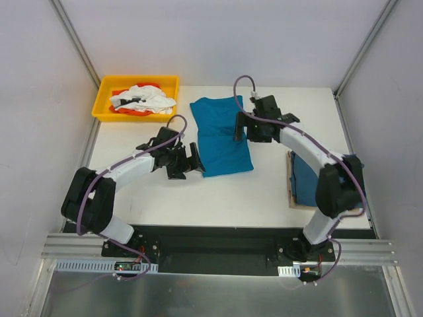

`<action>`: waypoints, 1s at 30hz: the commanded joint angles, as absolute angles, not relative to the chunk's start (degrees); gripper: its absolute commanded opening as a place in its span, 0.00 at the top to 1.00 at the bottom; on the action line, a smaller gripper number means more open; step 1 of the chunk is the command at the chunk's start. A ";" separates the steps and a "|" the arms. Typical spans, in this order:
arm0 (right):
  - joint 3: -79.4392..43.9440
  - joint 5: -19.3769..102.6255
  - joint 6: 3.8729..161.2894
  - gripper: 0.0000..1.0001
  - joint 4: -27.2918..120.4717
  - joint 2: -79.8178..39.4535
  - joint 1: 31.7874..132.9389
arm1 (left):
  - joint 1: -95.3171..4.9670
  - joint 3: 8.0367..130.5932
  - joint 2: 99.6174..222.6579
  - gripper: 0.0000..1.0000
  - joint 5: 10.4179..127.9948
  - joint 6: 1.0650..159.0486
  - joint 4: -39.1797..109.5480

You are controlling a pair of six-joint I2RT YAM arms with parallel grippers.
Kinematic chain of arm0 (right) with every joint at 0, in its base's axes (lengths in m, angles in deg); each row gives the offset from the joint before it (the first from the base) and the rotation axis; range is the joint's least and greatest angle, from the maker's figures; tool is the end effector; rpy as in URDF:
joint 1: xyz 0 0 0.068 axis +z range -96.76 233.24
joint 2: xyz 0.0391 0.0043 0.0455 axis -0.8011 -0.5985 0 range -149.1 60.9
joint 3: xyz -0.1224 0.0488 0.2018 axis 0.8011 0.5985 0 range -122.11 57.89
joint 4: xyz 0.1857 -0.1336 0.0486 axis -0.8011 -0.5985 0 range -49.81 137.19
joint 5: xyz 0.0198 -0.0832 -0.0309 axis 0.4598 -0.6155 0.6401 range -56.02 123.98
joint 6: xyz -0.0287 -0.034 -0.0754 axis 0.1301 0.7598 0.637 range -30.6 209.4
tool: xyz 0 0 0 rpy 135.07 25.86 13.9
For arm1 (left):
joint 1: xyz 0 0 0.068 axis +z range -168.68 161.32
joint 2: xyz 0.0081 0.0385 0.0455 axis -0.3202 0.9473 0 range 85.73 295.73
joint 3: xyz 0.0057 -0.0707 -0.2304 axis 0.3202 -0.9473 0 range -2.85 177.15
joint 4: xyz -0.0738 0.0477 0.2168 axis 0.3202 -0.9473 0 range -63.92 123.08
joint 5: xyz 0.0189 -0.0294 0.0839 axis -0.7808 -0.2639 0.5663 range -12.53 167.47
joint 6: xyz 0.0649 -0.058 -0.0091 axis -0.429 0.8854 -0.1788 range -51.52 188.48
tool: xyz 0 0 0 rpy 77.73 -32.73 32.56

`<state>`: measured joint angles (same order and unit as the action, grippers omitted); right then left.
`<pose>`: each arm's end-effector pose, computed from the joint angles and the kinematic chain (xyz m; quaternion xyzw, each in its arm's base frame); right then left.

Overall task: Fold and stack the t-shirts
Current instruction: Fold the folded rectangular tshirt in 1/3 of the way, then grab one side of the 2/3 rectangular tshirt with both arms

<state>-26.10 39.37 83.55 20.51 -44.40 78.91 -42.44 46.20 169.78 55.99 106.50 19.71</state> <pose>0.3614 0.1818 0.2015 -0.1771 0.9157 0.1394 0.3327 0.2668 -0.1485 0.1597 -0.0483 0.9195 -0.3288 0.2102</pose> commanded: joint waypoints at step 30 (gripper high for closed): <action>1.46 39.25 72.52 0.26 28.46 -31.82 76.70 | -46.36 56.73 189.53 0.77 57.16 110.49 22.27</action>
<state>2.32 37.25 74.30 26.37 -30.02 77.07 -45.70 54.92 188.23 56.54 110.06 22.38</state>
